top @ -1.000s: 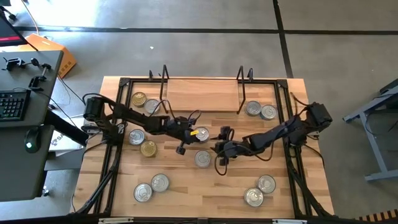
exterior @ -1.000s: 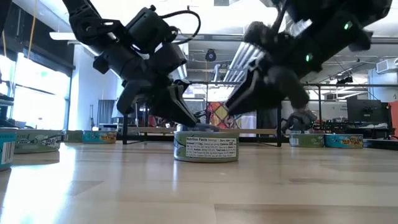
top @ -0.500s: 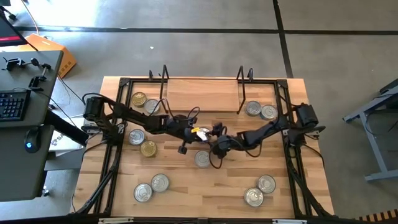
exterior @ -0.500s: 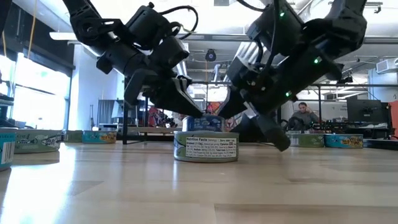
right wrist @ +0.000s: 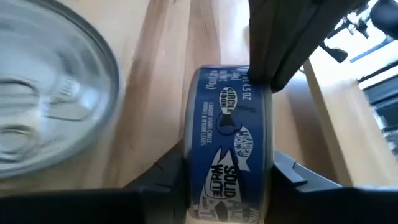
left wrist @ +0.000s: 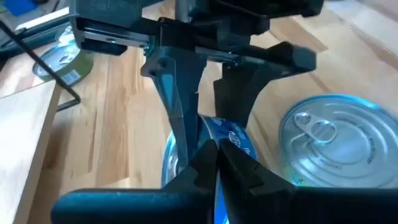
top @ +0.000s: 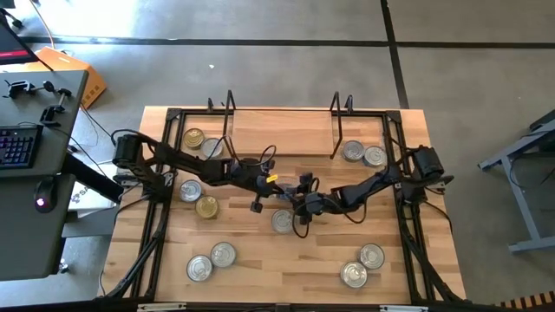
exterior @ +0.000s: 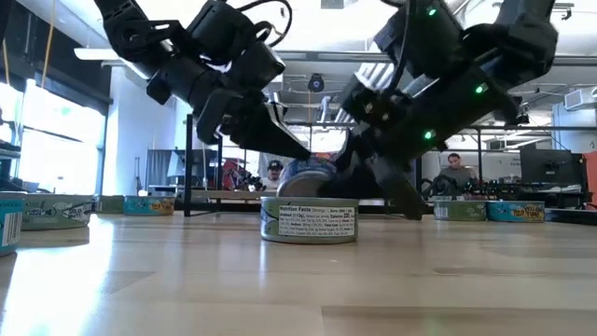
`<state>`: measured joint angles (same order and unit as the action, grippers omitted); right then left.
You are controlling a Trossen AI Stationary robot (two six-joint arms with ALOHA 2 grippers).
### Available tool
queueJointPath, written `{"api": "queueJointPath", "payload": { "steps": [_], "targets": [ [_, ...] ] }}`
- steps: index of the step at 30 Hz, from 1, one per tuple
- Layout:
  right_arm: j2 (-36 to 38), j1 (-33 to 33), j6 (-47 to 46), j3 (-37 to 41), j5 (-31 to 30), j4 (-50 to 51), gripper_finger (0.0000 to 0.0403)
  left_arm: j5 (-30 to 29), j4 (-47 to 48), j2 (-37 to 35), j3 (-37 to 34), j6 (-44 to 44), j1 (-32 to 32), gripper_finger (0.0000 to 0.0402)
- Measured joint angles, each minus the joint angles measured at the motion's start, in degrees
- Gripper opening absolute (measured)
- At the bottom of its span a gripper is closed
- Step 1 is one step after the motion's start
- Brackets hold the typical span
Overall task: Stack canned seafood by type on shelf
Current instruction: Put the blue tuna can on the shelf
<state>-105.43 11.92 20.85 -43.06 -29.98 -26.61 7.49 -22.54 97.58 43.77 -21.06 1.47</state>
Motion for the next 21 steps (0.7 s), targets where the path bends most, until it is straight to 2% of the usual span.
{"api": "queueJointPath", "payload": {
  "steps": [4, 6, 9, 13, 16, 21],
  "targets": [
    [5.98, 1.61, -6.43, -0.61, -2.80, 8.47, 0.0118, 0.40, 6.47, -5.61, -0.05, -0.06, -0.73, 0.0009],
    [9.03, 2.08, -12.17, -3.41, -5.08, 15.51, 0.0118, 0.35, 12.06, -8.75, -0.13, 0.00, -0.98, 0.0010],
    [12.47, 2.43, -21.32, -10.47, -8.11, 33.16, 0.0118, -0.43, 20.40, -14.06, -0.11, 0.88, -0.83, 0.0011],
    [13.16, 0.33, -27.50, -22.63, -10.39, 52.41, 0.0118, -3.22, 29.09, -19.08, -1.40, 3.15, -0.87, 0.0009],
    [11.90, -3.94, -29.88, -29.42, -9.90, 58.32, 0.0118, -1.26, 26.73, -22.34, -5.30, 3.93, -0.89, 0.0007],
    [7.15, -14.13, -24.19, -33.72, -3.45, 56.07, 0.0118, 4.44, 15.37, -25.93, -13.98, 9.28, -1.54, 0.0003]
  ]
}}
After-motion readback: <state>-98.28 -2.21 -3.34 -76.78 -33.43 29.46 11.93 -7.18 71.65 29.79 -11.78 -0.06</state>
